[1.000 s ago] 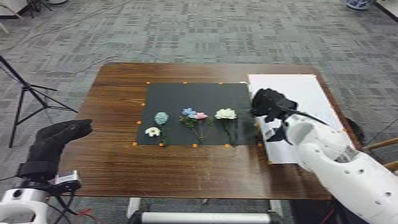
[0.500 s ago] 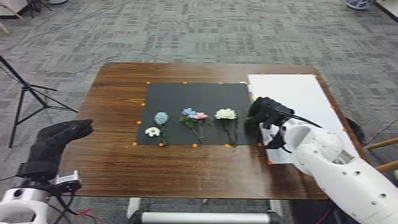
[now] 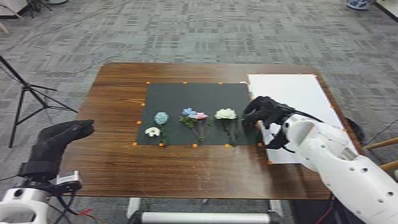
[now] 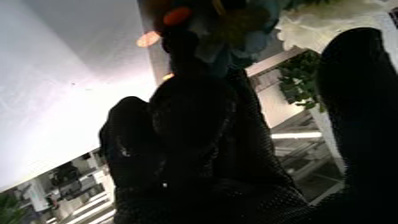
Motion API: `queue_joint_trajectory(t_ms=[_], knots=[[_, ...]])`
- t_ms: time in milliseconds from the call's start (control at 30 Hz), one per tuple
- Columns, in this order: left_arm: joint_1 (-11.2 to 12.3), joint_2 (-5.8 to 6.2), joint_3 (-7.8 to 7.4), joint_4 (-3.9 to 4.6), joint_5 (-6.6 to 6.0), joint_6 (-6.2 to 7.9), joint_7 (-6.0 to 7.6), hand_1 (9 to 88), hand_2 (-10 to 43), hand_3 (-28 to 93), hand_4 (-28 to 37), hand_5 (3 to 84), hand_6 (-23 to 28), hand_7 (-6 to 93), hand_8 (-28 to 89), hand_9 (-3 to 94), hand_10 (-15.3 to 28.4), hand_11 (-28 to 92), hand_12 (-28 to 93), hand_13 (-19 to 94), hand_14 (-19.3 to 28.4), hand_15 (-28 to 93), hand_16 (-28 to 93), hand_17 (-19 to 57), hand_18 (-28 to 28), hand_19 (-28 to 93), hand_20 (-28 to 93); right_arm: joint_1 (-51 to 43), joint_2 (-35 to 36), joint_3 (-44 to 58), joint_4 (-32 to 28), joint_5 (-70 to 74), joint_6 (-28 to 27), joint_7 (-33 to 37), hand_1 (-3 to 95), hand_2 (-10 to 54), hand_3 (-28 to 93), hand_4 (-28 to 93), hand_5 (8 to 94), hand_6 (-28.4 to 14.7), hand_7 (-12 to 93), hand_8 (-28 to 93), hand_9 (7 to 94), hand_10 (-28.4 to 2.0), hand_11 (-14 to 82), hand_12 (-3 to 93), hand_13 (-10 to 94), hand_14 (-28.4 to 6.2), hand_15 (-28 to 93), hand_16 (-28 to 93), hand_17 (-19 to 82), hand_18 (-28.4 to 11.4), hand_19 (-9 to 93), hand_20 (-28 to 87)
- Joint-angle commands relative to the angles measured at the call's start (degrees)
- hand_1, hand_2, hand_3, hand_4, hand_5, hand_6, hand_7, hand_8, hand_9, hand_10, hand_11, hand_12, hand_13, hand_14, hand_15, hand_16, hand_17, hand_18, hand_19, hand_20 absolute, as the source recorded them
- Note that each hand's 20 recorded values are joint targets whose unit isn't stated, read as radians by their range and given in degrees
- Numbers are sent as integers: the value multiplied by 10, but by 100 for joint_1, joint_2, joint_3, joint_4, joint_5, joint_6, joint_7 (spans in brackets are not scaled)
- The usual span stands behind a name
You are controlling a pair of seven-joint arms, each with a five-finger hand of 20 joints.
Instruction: Arrange flowers
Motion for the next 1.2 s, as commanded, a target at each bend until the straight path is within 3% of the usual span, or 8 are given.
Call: queue_joint_trajectory(t_ms=[33,200,333,667,733,800,900,1200], knots=[[-68,32,69,21,31,-80,-40,259,-53,691,-234,538,12,195,-85,521,141,218,142,410,172,249,28,32,148,166,209,-836,-435,1772,-530,833,80,-839,303,-95,600,-109,563,-45,105,-54,660,-170,104,180,791,-94,534,329,516,-173,888,509],[-39,9,148,14,-20,110,98,257,-45,690,-239,542,11,197,-85,525,142,221,143,413,174,251,28,38,142,152,201,-2136,-1608,3401,-1176,3377,558,-2214,251,-41,682,-158,518,-32,136,-72,526,-163,69,163,495,-162,225,278,223,-175,442,382],[14,-34,227,-19,14,214,189,252,-36,696,-248,551,10,200,-86,532,144,220,141,422,175,254,26,47,136,140,195,-2621,-2519,3741,-1488,5449,537,-2868,133,3,699,-156,449,-18,89,-67,440,-148,48,142,355,-165,89,264,187,-170,179,296],[-151,-258,741,-88,566,430,396,246,-23,702,-262,570,7,206,-86,555,148,223,142,440,176,259,23,61,129,137,198,-3392,-3431,4129,-1834,4082,-138,-3046,84,29,721,-170,404,-5,74,-67,393,-145,40,128,271,-135,52,206,169,-151,80,274],[-234,-287,956,-115,467,577,477,246,-18,706,-264,575,7,209,-87,557,147,225,142,445,175,264,23,63,131,144,202,-3550,-3439,4087,-1858,4227,-4,-2945,85,32,722,-170,403,-5,75,-67,392,-145,41,128,268,-136,54,206,168,-151,78,277],[-268,-316,1030,-143,542,459,463,247,-15,707,-266,577,8,211,-88,559,148,226,142,447,175,266,22,64,132,151,207,-3664,-3479,4092,-1884,4320,-8,-2846,86,33,724,-168,404,-6,77,-68,394,-145,41,129,267,-140,55,206,168,-151,77,280],[-255,-332,1052,-192,689,340,420,247,-13,708,-268,578,8,212,-89,560,148,227,142,450,176,270,20,63,133,157,210,-3812,-3546,4123,-1906,4286,-122,-2740,86,35,725,-167,407,-7,79,-68,398,-145,42,129,274,-146,60,208,169,-153,79,282],[-145,-498,1023,-307,644,374,450,246,-11,707,-267,577,9,212,-88,561,147,228,141,448,176,272,17,63,133,157,208,-3765,-3506,4053,-1763,4136,-411,-2690,89,37,724,-164,412,-10,78,-67,411,-147,45,131,296,-158,72,213,174,-163,91,285]])
